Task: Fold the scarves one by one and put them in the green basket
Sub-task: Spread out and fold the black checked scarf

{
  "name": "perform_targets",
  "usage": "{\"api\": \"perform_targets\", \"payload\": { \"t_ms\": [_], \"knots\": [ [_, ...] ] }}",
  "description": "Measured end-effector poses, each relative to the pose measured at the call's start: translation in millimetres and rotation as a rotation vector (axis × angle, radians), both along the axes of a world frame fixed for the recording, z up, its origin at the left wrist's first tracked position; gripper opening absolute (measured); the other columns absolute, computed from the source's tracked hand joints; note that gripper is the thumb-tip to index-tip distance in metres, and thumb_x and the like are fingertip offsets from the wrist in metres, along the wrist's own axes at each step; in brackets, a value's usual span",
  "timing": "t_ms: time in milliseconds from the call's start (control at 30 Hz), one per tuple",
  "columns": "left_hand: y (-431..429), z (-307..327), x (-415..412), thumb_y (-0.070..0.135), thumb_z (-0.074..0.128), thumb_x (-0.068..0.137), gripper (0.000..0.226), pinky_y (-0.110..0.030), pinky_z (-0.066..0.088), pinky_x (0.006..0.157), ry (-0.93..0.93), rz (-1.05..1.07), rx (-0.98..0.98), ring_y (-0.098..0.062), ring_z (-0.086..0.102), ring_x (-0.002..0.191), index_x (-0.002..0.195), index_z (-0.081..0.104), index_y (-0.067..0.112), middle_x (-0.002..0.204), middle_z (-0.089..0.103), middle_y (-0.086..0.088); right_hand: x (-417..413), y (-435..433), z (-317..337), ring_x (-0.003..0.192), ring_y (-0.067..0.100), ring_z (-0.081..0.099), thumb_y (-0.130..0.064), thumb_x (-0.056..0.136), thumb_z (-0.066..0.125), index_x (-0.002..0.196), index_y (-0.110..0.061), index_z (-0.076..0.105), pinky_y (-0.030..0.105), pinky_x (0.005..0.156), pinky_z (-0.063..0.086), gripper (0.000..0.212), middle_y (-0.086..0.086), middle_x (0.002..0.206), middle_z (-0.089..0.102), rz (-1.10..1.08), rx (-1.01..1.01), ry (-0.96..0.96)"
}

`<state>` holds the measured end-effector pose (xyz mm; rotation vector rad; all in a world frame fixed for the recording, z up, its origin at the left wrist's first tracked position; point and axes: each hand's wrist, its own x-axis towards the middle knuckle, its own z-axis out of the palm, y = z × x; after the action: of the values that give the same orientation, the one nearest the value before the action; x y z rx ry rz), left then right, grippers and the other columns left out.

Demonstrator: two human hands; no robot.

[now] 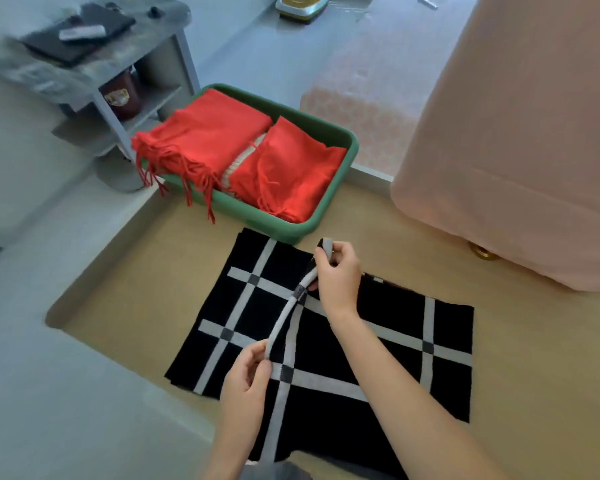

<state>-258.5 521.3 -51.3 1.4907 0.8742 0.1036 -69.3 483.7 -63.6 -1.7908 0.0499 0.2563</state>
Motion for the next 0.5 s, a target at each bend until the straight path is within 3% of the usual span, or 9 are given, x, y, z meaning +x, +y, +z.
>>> {"api": "perform_targets", "payload": {
  "t_ms": [67, 400, 500],
  "knots": [
    [25, -6, -6, 0.009, 0.047, 0.098, 0.026, -0.022, 0.05, 0.08, 0.014, 0.024, 0.019, -0.005, 0.064, 0.092, 0.11, 0.063, 0.025, 0.098, 0.069, 0.008, -9, 28, -7, 0.071, 0.038, 0.06, -0.015, 0.09, 0.06, 0.08, -0.023, 0.054, 0.056, 0.063, 0.053, 0.014, 0.002, 0.071, 0.056, -0.005, 0.019, 0.002],
    [116, -40, -15, 0.012, 0.046, 0.099, 0.022, -0.017, 0.051, 0.069, 0.065, 0.123, 0.067, -0.002, 0.064, 0.086, 0.105, 0.062, 0.026, 0.095, 0.069, 0.008, -27, 129, -39, 0.069, 0.026, 0.063, -0.018, 0.093, 0.057, 0.081, -0.034, 0.05, 0.052, 0.065, 0.055, 0.021, -0.004, 0.073, 0.059, -0.026, 0.013, -0.028],
    [135, -54, -13, 0.024, 0.053, 0.097, 0.015, -0.015, 0.045, 0.076, 0.124, 0.064, 0.178, -0.004, 0.06, 0.096, 0.11, 0.059, 0.026, 0.101, 0.063, 0.012, -24, 152, -50, 0.074, 0.023, 0.064, -0.02, 0.095, 0.055, 0.09, -0.024, 0.055, 0.05, 0.071, 0.055, 0.005, -0.003, 0.075, 0.059, -0.028, -0.003, 0.016]
  ]
}}
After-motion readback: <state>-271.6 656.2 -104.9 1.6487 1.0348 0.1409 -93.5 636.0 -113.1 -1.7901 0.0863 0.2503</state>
